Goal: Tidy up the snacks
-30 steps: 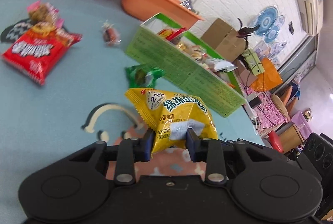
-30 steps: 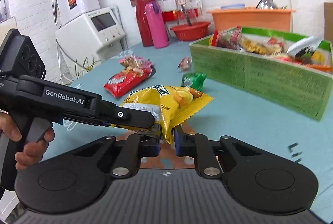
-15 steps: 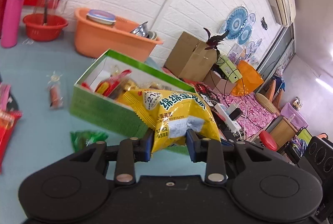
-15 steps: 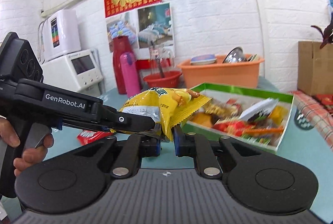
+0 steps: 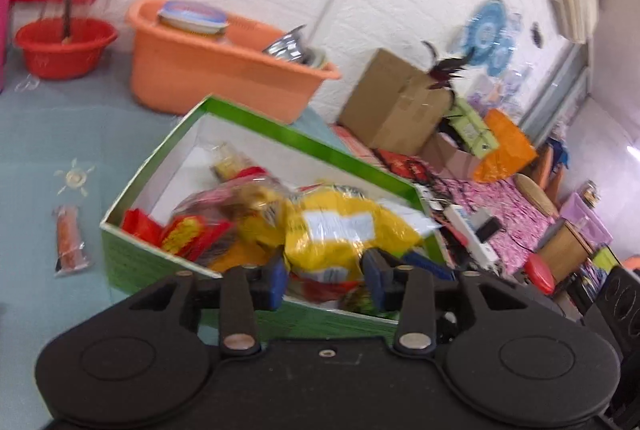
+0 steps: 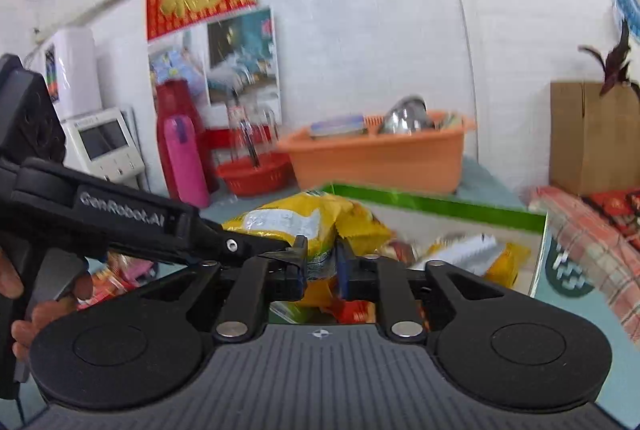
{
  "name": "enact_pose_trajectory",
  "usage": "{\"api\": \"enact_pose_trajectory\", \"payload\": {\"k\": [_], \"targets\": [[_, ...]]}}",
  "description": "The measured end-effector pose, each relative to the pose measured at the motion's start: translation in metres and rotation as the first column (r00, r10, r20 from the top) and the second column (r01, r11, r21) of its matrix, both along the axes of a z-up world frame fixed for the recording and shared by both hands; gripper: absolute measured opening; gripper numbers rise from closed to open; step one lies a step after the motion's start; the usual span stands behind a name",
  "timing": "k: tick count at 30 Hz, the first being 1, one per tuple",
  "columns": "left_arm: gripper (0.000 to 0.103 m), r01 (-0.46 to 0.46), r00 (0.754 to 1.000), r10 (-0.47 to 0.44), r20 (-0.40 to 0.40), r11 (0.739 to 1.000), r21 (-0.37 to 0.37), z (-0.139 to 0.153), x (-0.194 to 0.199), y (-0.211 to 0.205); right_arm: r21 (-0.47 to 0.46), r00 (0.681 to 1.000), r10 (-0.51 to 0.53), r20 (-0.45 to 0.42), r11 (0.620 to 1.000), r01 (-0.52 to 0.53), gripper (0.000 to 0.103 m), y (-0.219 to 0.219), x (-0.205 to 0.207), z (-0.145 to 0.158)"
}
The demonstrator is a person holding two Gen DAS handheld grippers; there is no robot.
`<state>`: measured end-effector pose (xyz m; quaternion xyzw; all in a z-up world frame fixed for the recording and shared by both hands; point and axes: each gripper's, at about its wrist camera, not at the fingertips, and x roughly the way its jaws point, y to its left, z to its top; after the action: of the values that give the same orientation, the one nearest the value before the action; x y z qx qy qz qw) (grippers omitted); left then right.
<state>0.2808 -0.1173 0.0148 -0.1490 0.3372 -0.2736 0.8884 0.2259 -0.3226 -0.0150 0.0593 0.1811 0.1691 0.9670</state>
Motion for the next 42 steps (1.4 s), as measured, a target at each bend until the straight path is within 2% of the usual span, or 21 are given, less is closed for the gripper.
{"api": "enact_pose_trajectory", "payload": {"k": [1, 2, 3, 4, 8, 10, 12, 15, 17, 19, 21, 23, 25, 26, 34, 42], "targets": [[0.079, -0.008, 1.0, 0.008, 0.003, 1.0, -0.018, -0.003, -0.001, 0.004, -0.003, 1.0, -0.009, -0.013, 1.0, 0.009, 0.044, -0.001, -0.001, -0.006], [0.081, -0.009, 1.0, 0.01, 0.014, 0.999, -0.041, -0.004, -0.004, 0.01, 0.002, 1.0, -0.005, -0.003, 1.0, 0.005, 0.047, -0.002, -0.004, -0.009], [0.084, -0.009, 1.0, 0.01, 0.019, 0.999, -0.05, -0.003, -0.007, 0.013, 0.001, 1.0, -0.003, 0.002, 1.0, 0.003, 0.055, -0.004, -0.008, -0.01], [0.094, -0.012, 1.0, 0.013, 0.025, 0.999, -0.053, -0.001, -0.009, 0.016, -0.005, 1.0, -0.01, 0.001, 1.0, 0.01, 0.059, -0.004, -0.009, -0.01], [0.096, -0.027, 0.998, 0.029, 0.052, 0.999, -0.04, 0.008, -0.019, 0.021, -0.011, 0.999, -0.03, 0.027, 0.999, 0.03, 0.057, -0.002, -0.013, -0.003], [0.099, -0.036, 0.998, 0.038, 0.054, 0.998, -0.048, 0.009, -0.023, 0.024, -0.012, 1.0, -0.014, 0.028, 1.0, 0.015, 0.047, 0.0, -0.011, -0.001], [0.102, -0.046, 0.997, 0.049, 0.057, 0.998, -0.05, 0.01, -0.027, 0.025, -0.028, 1.0, -0.001, 0.018, 1.0, 0.001, 0.041, 0.006, -0.006, -0.002], [0.103, -0.068, 0.996, 0.07, 0.051, 0.997, -0.044, 0.009, -0.03, 0.029, -0.049, 1.0, 0.023, 0.001, 0.999, -0.023, 0.04, 0.018, 0.01, -0.005], [0.103, -0.085, 0.996, 0.087, 0.037, 0.995, -0.054, 0.009, -0.033, 0.036, -0.066, 0.999, 0.011, -0.04, 0.998, -0.014, 0.039, 0.023, 0.021, -0.011], [0.103, -0.098, 0.994, 0.101, 0.043, 0.993, -0.061, 0.01, -0.042, 0.045, -0.046, 0.999, 0.006, -0.036, 0.999, -0.008, 0.041, 0.021, 0.021, -0.012], [0.103, -0.12, 0.991, 0.123, 0.055, 0.991, -0.06, 0.012, -0.053, 0.054, -0.04, 1.0, -0.004, -0.021, 0.999, 0.003, 0.05, 0.019, 0.012, -0.009], [0.103, -0.145, 0.987, 0.149, 0.064, 0.988, -0.061, 0.014, -0.065, 0.063, -0.037, 1.0, 0.002, 0.001, 0.999, -0.002, 0.062, 0.019, -0.002, -0.004], [0.103, -0.164, 0.983, 0.169, 0.077, 0.985, -0.059, 0.016, -0.078, 0.07, -0.024, 1.0, -0.003, 0.028, 1.0, 0.004, 0.097, 0.018, -0.018, 0.0], [0.103, -0.168, 0.982, 0.173, 0.081, 0.984, -0.06, 0.017, -0.084, 0.073, -0.019, 0.999, -0.011, 0.036, 1.0, 0.011, 0.103, 0.018, -0.025, 0.002], [0.103, -0.208, 0.977, 0.209, 0.039, 0.978, -0.033, -0.004, -0.136, 0.096, 0.006, 0.999, 0.034, -0.033, 0.999, -0.034, 0.103, 0.032, -0.063, -0.002], [0.103, -0.303, 0.953, 0.303, 0.014, 0.953, -0.018, -0.024, -0.171, 0.136, -0.041, 0.985, 0.151, -0.088, 0.987, -0.155, 0.103, 0.071, -0.063, -0.01]]}}
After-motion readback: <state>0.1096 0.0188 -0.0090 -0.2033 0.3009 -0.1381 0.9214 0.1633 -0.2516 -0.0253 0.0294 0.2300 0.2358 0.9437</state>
